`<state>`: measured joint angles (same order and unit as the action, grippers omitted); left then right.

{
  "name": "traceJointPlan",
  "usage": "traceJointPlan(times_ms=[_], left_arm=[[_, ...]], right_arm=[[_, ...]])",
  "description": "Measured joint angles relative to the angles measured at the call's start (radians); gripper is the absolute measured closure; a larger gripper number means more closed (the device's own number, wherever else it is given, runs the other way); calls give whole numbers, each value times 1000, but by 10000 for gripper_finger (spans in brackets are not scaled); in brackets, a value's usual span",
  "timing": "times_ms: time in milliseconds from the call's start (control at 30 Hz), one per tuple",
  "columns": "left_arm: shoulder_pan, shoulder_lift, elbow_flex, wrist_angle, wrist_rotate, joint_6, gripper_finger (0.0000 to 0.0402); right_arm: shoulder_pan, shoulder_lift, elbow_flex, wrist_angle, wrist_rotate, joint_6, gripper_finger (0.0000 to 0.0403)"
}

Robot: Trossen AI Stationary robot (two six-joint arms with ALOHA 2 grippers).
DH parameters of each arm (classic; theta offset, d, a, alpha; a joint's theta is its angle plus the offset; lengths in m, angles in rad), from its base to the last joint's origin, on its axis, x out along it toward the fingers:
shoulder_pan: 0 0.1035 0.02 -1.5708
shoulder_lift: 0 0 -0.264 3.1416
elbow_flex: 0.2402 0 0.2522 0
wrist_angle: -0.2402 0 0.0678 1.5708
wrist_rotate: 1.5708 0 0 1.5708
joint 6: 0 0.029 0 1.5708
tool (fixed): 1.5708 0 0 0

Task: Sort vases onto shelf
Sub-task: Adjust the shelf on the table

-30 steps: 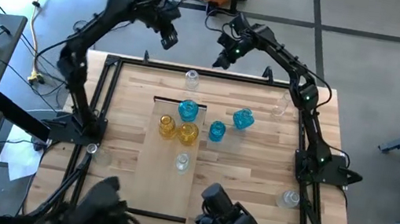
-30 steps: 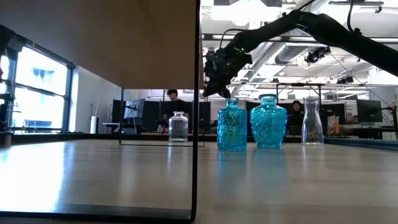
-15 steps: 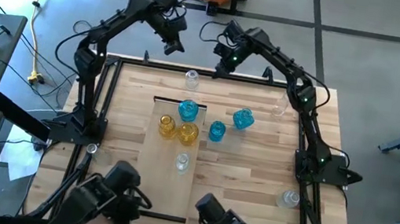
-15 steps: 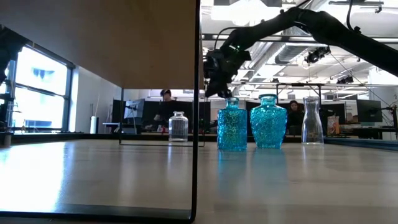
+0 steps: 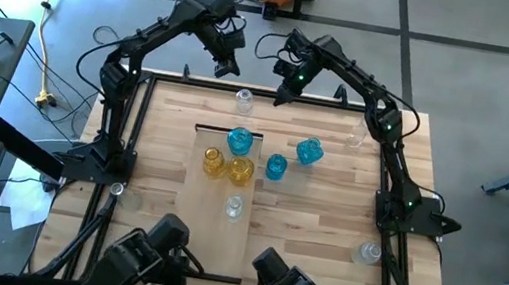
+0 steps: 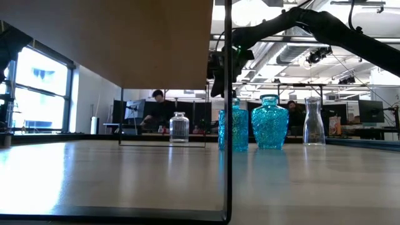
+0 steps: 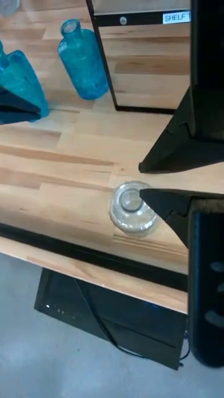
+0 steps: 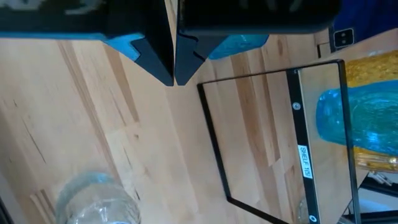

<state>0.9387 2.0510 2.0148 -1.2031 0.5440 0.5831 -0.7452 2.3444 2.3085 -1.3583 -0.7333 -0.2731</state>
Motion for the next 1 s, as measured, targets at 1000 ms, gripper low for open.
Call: traceJointPlan(times_ms=[1000], left_arm=[[242,-70,1,105,-400,373,325]], right_arm=[[-14,-1,0,2,-28,-24,403]])
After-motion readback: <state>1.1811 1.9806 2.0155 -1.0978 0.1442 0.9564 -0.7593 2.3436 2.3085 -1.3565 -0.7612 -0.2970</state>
